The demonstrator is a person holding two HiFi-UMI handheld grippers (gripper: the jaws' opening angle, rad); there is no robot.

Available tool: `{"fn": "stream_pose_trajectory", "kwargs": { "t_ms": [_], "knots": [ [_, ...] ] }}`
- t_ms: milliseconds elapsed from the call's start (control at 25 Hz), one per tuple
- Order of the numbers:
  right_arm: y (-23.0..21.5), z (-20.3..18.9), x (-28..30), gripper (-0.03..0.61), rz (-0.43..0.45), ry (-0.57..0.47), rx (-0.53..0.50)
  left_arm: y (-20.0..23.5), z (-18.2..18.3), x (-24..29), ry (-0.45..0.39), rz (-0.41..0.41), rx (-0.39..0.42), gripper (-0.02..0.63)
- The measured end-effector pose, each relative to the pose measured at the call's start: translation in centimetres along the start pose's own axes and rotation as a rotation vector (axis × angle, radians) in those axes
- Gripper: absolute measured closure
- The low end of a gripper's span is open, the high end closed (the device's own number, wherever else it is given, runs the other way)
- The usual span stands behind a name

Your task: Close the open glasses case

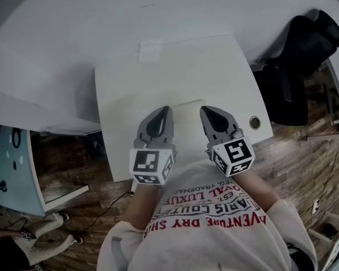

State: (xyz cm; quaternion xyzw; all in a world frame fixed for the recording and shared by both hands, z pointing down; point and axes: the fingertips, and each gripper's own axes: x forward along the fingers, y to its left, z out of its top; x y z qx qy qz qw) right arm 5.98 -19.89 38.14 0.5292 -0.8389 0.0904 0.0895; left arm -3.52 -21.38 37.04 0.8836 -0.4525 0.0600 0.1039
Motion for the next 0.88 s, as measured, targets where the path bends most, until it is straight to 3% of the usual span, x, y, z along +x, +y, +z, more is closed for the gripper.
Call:
{"fn": "stream_pose_trajectory", "kwargs": {
  "t_ms": [880],
  "knots": [
    [-0.2,-1.2,0.6,0.566,-0.009,0.039,0.026,-0.3,-1.5,0.5,0.049,-0.01,0.006,0.615]
  ]
}}
